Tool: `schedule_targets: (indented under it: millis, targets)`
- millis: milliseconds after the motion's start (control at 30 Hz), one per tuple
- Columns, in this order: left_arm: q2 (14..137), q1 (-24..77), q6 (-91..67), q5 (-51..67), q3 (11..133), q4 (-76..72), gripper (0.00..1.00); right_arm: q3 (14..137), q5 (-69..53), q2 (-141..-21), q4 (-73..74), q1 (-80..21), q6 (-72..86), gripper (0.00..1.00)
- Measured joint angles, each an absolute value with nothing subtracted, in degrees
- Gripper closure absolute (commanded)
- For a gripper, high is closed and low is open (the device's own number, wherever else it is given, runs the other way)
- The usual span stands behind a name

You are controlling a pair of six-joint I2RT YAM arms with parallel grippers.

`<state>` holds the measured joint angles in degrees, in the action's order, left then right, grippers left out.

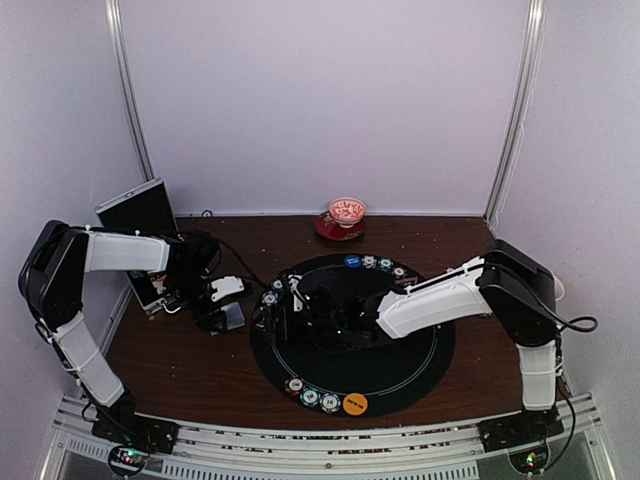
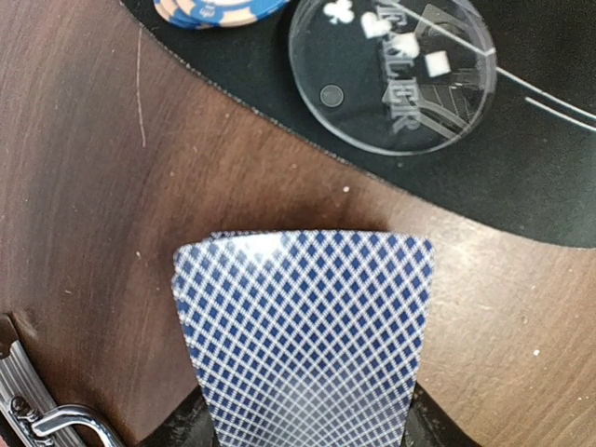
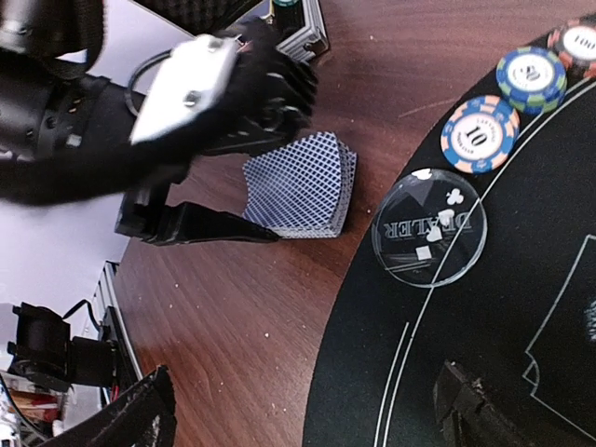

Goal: Distribute texas hold em gaming equipment
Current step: Pick up the poker card from the center of the board.

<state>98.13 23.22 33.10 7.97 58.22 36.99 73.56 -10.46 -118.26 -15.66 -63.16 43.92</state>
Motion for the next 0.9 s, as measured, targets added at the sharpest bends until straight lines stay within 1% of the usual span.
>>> schedule_targets:
  millis: [267,600,800,900]
  targets:
    - [95.88,23.27,33.08,8.78,57.39,37.01,0.43,75.0,-15.51,-124.25,-20.53,-61.56,52.77,0.08]
    - [93.82,23.27,32.93,10.13,56.38,37.01,0.42,80.42,-18.24,-130.21,-26.04,-60.47,61.56,0.14]
    - [92.53,23.27,32.84,11.2,55.59,37.01,0.41,83.18,-19.11,-133.73,-28.58,-60.2,65.56,0.22]
    - [92.18,23.27,32.84,11.84,55.35,37.01,0.41,84.36,-19.68,-135.17,-30.28,-60.05,67.37,0.23]
